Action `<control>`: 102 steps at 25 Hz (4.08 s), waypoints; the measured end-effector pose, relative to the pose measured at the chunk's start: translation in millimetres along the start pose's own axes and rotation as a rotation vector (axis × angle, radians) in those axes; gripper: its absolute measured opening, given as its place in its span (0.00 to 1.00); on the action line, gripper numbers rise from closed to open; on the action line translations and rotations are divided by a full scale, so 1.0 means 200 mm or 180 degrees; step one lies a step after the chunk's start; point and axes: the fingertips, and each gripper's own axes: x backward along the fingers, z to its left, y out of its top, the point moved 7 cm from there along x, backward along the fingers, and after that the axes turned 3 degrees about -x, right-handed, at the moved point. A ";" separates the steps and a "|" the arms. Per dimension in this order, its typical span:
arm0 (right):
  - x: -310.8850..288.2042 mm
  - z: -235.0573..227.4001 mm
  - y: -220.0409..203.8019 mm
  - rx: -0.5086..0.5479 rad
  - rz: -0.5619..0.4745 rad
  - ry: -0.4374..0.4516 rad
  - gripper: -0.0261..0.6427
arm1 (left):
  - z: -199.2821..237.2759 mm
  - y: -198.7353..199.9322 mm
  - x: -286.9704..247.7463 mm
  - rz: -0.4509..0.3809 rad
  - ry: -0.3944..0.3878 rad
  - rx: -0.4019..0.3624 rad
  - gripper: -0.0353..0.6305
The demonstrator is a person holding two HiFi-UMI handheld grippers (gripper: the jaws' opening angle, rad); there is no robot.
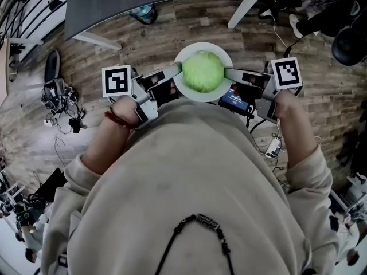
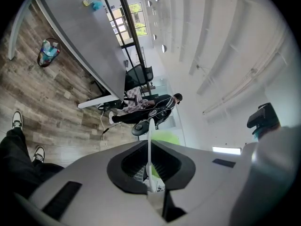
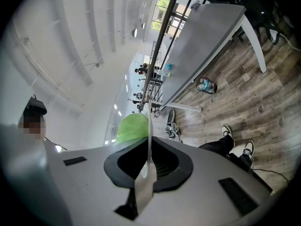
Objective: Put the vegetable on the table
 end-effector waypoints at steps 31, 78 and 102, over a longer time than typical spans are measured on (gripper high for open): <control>-0.57 0.13 0.72 0.0004 -0.0159 -0.0173 0.08 | 0.12 0.91 0.28 0.0154 -0.0122 -0.0161 0.08; -1.02 0.13 1.58 0.0290 0.0642 -0.0031 0.08 | 0.26 1.54 0.44 -0.0795 0.0061 -0.0101 0.08; -0.62 -0.14 1.95 0.0017 0.0564 0.0115 0.08 | 0.26 1.79 -0.12 -0.0470 0.0382 0.0015 0.09</control>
